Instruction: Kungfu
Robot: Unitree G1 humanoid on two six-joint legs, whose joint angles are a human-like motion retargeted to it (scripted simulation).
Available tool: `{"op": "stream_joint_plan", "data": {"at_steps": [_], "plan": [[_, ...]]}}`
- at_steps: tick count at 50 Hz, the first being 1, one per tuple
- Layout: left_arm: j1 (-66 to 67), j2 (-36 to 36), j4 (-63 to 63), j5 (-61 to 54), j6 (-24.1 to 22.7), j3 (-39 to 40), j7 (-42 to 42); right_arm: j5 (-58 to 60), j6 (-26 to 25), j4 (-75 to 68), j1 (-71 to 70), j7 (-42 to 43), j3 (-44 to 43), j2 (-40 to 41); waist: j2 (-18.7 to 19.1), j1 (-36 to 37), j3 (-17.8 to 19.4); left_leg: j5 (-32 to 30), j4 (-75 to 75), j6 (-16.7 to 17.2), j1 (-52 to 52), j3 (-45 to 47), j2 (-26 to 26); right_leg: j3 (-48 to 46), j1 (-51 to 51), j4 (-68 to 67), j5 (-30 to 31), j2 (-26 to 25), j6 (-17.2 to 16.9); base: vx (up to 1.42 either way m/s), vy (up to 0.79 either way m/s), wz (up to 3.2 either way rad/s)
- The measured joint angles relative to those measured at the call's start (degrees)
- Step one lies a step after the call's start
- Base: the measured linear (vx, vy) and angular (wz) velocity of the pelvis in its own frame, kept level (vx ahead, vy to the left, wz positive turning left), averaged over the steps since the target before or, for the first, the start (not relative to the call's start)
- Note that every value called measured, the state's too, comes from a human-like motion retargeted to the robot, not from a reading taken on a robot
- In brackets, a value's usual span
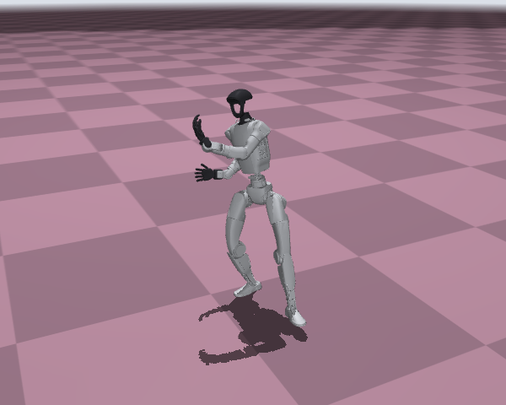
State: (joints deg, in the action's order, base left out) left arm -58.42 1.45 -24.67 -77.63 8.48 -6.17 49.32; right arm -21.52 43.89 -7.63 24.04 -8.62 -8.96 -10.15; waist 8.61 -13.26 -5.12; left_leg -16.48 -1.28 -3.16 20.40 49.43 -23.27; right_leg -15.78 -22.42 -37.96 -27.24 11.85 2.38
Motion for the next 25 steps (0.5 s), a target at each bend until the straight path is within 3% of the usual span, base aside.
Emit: {"op": "stream_joint_plan", "data": {"at_steps": [7,12,18,22,25], "plan": [[3.28,-4.07,-0.43,10.67,-2.23,-4.95,2.45,-3.32,0.43,6.08,4.05,-0.72,-0.76,-4.44,-0.84,1.85,-0.28,-1.52,-3.68,3.08,2.07,-2.08,-1.27,-0.83,1.69,2.69,1.60,0.61,-2.29,0.17,0.20,0.11],[3.03,-9.95,1.18,18.55,-5.70,-3.96,5.01,-0.91,3.48,11.12,6.89,0.30,-2.66,-9.41,-0.84,3.68,-1.28,0.86,-8.64,3.81,6.46,-6.17,-1.76,-4.13,4.97,6.53,3.37,1.42,-4.63,0.15,0.22,0.79],[-0.63,-21.40,3.12,31.34,-18.73,-1.15,1.08,16.43,9.34,14.97,3.26,8.81,-3.11,-16.86,-1.36,12.06,-5.60,5.00,-13.78,2.64,12.01,-12.61,1.05,-8.70,10.00,12.25,5.80,2.98,-8.07,0.23,0.34,1.03],[-5.45,-27.91,3.20,44.07,-30.22,0.79,-6.66,26.51,6.36,15.07,-9.31,13.99,3.78,-22.78,-2.60,19.27,-7.85,6.65,-17.01,3.15,15.55,-17.01,3.48,-12.82,14.58,16.15,7.13,3.76,-11.03,0.18,0.37,1.42],[-9.45,-31.21,2.23,49.45,-35.62,1.34,-15.14,26.40,1.88,13.10,-24.79,15.08,9.90,-26.67,-3.69,23.40,-9.29,7.66,-18.99,2.92,17.69,-19.28,5.61,-17.04,18.69,18.94,8.25,3.00,-13.59,0.17,0.25,1.84]]}}
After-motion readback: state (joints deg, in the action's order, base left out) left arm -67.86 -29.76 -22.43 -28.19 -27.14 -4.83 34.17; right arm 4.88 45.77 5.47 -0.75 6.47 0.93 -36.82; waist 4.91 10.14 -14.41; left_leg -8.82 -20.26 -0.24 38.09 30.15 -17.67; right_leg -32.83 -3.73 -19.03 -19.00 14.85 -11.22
